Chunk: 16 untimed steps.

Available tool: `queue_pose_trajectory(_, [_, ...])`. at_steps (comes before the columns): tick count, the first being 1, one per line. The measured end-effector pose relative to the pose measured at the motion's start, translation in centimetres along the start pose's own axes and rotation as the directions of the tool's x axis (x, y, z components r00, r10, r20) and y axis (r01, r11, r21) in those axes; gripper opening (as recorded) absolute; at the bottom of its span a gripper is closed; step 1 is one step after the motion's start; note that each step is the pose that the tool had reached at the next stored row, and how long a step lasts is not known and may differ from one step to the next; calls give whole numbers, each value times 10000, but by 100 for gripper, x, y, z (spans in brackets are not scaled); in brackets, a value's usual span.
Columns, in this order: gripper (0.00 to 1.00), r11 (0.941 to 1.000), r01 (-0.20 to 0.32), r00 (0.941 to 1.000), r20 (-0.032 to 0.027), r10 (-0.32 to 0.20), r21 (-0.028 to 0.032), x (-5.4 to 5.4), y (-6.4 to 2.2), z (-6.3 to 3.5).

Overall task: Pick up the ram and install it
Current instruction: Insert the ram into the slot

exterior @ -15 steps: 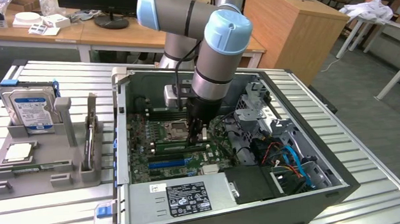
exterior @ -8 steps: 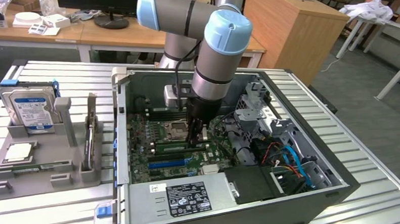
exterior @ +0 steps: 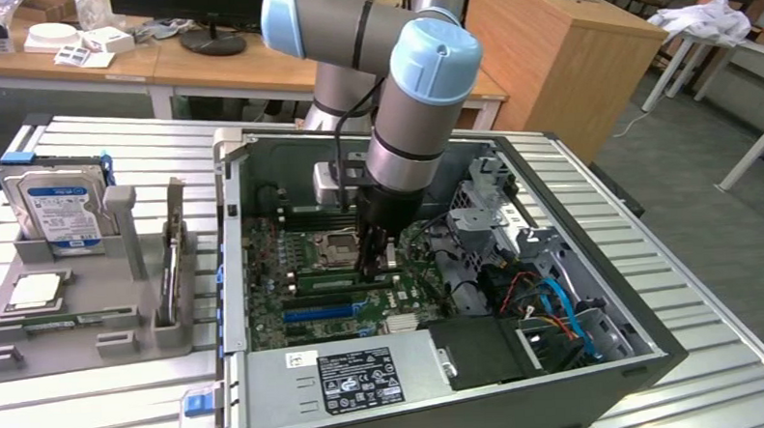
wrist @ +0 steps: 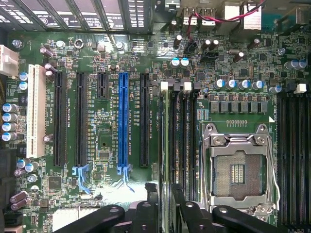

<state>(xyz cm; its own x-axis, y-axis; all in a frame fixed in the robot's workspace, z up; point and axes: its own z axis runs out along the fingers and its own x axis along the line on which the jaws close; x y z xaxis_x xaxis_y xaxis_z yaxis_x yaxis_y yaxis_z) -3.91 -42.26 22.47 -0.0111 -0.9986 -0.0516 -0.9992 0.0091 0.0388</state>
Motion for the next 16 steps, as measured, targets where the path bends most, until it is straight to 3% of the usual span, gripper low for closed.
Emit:
queue_pose_trajectory(5, [25, 10000, 0, 10000, 2, 0, 1, -4, 3, -82])
queue_pose_trajectory(16, [25, 10000, 0, 10000, 0, 0, -1, -23, 17, -444])
